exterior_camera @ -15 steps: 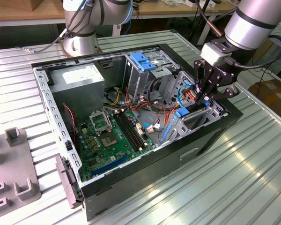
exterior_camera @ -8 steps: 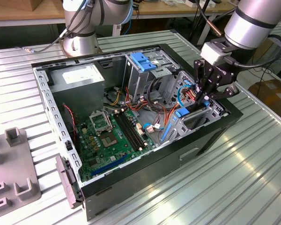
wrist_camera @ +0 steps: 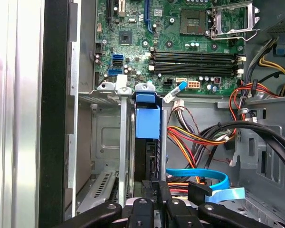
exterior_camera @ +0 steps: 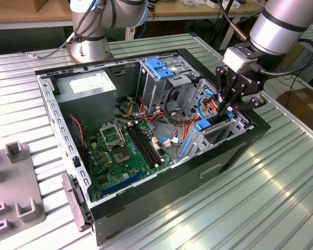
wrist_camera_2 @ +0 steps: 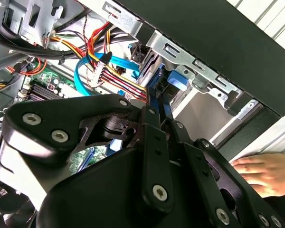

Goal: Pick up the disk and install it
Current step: 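Insert the first disk wire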

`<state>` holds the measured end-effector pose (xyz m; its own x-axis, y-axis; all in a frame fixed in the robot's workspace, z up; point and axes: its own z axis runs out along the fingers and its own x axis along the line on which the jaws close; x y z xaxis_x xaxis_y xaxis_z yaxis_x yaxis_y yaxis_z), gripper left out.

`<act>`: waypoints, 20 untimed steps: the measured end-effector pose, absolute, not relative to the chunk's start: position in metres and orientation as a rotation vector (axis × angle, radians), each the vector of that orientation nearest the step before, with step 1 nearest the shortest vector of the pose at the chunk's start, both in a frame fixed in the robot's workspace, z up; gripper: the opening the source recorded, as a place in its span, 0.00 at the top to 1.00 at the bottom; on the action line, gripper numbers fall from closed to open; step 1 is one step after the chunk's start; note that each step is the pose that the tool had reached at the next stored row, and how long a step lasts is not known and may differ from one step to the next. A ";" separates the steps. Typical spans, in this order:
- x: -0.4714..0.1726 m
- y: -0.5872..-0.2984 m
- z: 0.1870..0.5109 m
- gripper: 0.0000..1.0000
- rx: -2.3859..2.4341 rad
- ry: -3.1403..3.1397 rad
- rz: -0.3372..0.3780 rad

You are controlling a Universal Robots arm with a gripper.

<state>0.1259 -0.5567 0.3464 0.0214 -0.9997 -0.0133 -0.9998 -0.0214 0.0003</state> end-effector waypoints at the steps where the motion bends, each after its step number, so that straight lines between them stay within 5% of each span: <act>1: 0.126 -0.557 0.346 0.83 -2.238 2.191 0.015; 18: 0.126 -0.557 0.340 0.83 -2.238 2.191 0.016; 20: 0.126 -0.557 0.341 0.76 -2.238 2.191 0.016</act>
<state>0.1259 -0.5567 0.3407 0.0214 -0.9997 -0.0139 -0.9998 -0.0214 0.0002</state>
